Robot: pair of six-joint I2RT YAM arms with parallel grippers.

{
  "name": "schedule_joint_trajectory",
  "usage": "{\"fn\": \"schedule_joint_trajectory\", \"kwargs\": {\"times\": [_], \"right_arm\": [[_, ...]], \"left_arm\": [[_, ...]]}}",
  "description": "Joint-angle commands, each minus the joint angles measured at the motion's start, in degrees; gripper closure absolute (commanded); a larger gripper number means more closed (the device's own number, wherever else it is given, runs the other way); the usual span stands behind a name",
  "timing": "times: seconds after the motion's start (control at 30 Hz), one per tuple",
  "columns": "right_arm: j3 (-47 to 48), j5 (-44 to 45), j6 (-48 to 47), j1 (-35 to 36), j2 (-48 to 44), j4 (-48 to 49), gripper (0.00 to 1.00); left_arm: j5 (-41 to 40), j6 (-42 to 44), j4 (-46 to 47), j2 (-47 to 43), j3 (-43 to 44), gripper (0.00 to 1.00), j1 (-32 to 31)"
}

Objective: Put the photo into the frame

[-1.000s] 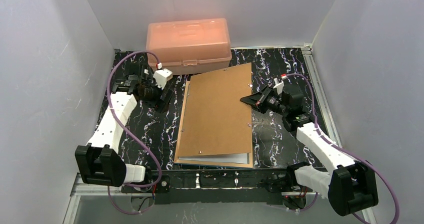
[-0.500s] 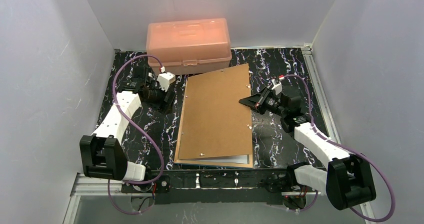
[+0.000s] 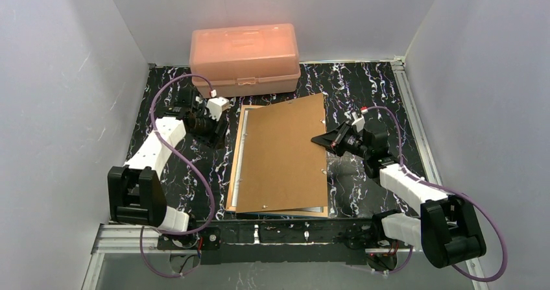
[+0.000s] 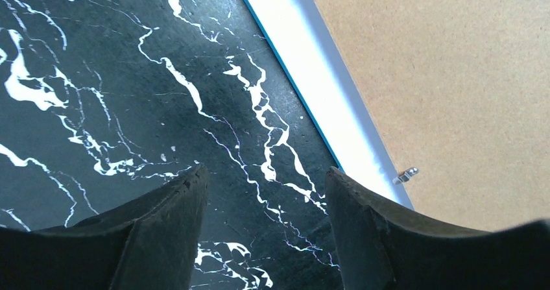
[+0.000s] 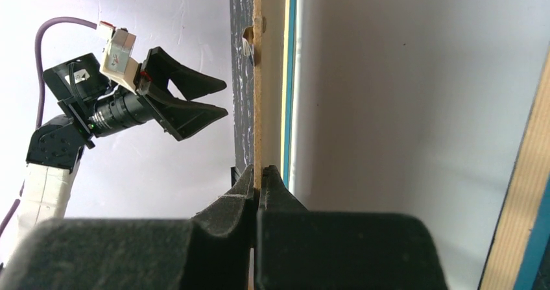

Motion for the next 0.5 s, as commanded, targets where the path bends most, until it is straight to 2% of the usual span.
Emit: {"fn": "schedule_joint_trajectory", "kwargs": {"times": [0.0,0.47], "right_arm": [[-0.5,-0.8,1.3,-0.8,0.1,9.2,0.99],[-3.0,-1.0,2.5,-1.2,5.6,16.0,0.99]], "left_arm": [[2.4,0.4,-0.3,0.8,-1.0,0.37,0.4],[4.2,0.2,2.7,4.3,-3.4,0.46,0.4]]}}
